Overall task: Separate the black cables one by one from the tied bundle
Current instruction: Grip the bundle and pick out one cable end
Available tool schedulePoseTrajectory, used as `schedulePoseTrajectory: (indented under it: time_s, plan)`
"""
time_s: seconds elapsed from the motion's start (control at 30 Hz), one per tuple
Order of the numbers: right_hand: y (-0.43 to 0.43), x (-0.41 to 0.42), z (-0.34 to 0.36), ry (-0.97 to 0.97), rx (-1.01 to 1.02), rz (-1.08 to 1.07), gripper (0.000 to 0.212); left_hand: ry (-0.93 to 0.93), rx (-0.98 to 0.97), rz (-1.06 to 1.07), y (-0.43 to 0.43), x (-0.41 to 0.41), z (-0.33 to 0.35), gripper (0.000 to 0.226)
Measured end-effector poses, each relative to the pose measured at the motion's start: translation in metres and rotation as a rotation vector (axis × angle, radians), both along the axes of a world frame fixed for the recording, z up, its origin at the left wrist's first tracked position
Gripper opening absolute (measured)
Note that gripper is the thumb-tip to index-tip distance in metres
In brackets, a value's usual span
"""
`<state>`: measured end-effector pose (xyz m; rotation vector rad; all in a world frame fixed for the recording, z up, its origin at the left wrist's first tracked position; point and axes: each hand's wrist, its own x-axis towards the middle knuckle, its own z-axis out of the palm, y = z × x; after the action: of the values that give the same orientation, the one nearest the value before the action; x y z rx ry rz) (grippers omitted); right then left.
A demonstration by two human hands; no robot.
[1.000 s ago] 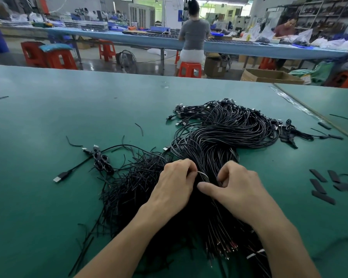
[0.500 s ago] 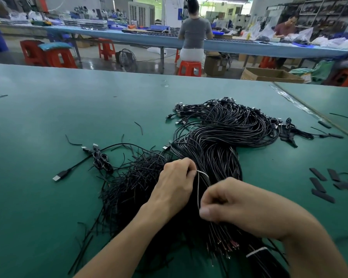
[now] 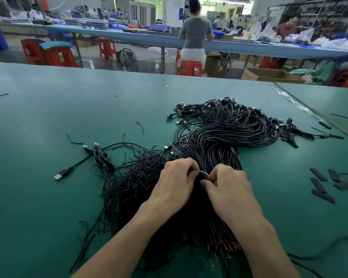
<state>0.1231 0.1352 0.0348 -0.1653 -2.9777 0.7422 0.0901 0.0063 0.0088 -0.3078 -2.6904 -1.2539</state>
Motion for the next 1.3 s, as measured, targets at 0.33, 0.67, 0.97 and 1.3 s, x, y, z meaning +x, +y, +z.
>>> schedulePoseTrajectory:
  time_s: [0.33, 0.67, 0.97, 1.3]
  plan:
    - [0.034, 0.000, 0.017, -0.083, -0.009, 0.025, 0.022, 0.065, -0.045, 0.051, 0.006, 0.005, -0.001, 0.017]
    - [0.059, 0.007, 0.037, -0.461, -0.168, 0.478, 0.020, 0.014, -0.043, 0.051, 0.007, 0.006, 0.001, 0.020]
    - [0.067, 0.019, 0.053, -0.438, -0.351, 0.574, 0.016, -0.033, 0.028, 0.063, 0.001, 0.002, -0.004, 0.019]
    - [0.051, -0.001, 0.036, 0.221, -0.353, 0.135, 0.023, -0.001, -0.101, -0.129, -0.010, 0.003, 0.017, 0.046]
